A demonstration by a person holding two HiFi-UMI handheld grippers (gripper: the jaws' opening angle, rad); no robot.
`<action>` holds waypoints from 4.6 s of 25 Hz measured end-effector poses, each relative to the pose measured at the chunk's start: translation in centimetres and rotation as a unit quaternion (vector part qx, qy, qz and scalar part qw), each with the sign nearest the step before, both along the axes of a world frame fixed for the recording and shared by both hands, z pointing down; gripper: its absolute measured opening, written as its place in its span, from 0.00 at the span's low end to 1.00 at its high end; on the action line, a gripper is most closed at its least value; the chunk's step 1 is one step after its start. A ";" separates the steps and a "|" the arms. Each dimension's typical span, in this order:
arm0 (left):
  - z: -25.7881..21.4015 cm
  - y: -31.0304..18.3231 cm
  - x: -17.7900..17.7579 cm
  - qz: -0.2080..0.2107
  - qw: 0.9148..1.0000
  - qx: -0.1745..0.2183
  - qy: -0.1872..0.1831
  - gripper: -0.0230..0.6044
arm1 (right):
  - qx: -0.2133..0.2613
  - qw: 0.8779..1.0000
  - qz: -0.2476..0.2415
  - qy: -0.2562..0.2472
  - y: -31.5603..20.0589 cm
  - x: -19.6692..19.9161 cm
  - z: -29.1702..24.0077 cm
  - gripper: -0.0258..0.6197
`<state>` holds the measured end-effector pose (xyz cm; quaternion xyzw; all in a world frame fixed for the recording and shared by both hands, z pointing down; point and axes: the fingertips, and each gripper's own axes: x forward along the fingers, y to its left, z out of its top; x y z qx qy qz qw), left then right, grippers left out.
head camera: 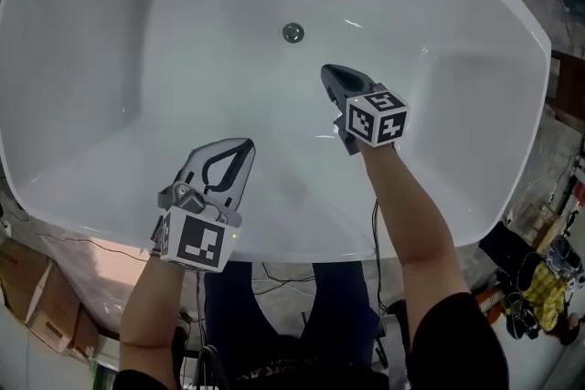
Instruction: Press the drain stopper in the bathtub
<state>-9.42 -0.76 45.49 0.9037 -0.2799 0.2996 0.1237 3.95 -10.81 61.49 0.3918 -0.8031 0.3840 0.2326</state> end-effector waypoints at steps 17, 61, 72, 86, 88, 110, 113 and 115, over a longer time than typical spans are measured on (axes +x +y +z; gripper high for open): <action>6.7 -0.7 1.2 -0.038 0.995 -0.073 0.052 0.05 | -0.063 0.990 -0.071 0.106 -5.9 -1.5 19.9 0.07; 5.8 0.1 -0.5 -0.088 0.991 -0.094 0.021 0.05 | 0.012 1.000 0.010 0.016 -3.5 -1.8 6.6 0.06; -7.1 0.8 2.2 -0.100 0.985 -0.100 0.095 0.05 | 0.072 0.996 0.036 -0.036 3.5 1.1 -16.2 0.06; -25.0 2.5 4.3 -0.045 0.990 -0.028 0.133 0.05 | 0.196 0.970 0.101 -0.102 10.6 3.0 -41.4 0.06; -26.9 3.2 4.9 -0.029 0.990 -0.015 0.140 0.05 | 0.216 0.965 0.100 -0.112 11.3 2.8 -43.8 0.06; -32.7 10.3 8.9 0.015 0.983 -0.033 0.180 0.05 | 0.273 0.951 0.051 -0.136 21.3 1.0 -51.7 0.06; -32.3 10.9 8.6 0.005 0.983 -0.040 0.181 0.05 | 0.259 0.954 0.048 -0.143 21.9 0.9 -50.9 0.06; -32.0 11.1 8.5 -0.001 0.982 -0.044 0.182 0.05 | 0.254 0.955 0.047 -0.149 22.0 0.9 -50.7 0.06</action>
